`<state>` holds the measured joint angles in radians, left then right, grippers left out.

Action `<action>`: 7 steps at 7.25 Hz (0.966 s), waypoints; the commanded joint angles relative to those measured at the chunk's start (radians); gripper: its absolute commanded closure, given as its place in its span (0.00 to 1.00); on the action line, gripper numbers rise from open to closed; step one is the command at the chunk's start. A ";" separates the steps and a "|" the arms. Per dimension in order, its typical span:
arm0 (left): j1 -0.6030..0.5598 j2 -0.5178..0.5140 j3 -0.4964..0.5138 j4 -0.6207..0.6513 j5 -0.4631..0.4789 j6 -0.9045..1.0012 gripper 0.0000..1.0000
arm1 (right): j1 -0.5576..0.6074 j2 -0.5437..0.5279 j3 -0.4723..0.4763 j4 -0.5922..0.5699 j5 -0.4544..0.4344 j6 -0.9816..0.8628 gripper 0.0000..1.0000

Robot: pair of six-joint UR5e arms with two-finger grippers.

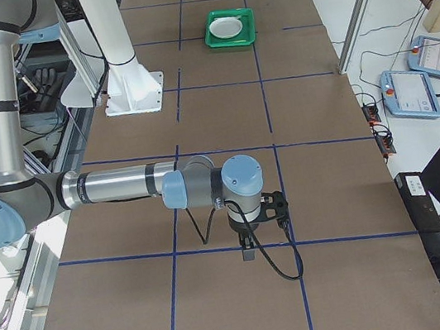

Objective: Place fork

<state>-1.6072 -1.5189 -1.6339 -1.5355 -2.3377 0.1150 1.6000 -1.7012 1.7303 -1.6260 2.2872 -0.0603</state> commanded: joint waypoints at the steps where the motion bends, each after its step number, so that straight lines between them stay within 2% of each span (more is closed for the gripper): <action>1: -0.011 -0.003 0.000 0.000 0.001 0.000 0.00 | 0.000 0.000 0.000 0.000 0.000 -0.001 0.00; 7: -0.022 -0.009 0.000 -0.002 0.003 0.000 0.00 | 0.000 0.000 0.000 0.000 0.000 -0.001 0.00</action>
